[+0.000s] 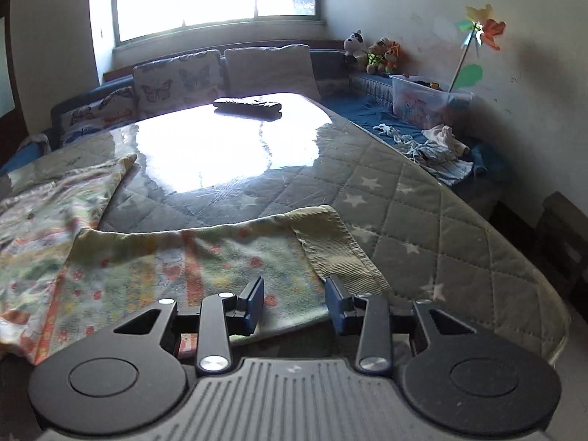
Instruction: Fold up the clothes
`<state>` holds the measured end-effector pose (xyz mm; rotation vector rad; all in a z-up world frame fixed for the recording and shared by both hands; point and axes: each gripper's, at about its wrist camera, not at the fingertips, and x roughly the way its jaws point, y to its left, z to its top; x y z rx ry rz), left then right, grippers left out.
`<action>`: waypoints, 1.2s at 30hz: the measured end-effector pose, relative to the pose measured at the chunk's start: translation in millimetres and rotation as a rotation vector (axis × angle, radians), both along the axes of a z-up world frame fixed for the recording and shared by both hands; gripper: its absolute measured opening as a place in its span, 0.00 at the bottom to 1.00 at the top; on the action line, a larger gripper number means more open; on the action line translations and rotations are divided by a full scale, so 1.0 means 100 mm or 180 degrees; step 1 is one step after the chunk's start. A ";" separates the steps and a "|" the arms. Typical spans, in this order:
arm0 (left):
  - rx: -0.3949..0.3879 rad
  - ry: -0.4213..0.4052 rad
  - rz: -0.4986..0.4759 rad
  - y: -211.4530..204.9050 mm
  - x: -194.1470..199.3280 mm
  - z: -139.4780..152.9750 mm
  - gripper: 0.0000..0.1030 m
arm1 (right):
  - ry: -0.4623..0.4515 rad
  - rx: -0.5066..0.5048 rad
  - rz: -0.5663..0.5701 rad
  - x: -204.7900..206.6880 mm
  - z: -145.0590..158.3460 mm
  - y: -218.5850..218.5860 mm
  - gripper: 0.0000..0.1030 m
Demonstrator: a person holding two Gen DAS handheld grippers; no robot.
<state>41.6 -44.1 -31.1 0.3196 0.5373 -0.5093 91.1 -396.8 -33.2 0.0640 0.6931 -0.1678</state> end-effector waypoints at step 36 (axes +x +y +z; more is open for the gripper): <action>0.0029 -0.0043 -0.0016 0.05 -0.01 -0.02 0.50 | 0.0034 -0.0364 -0.0052 0.87 -0.02 -0.07 0.51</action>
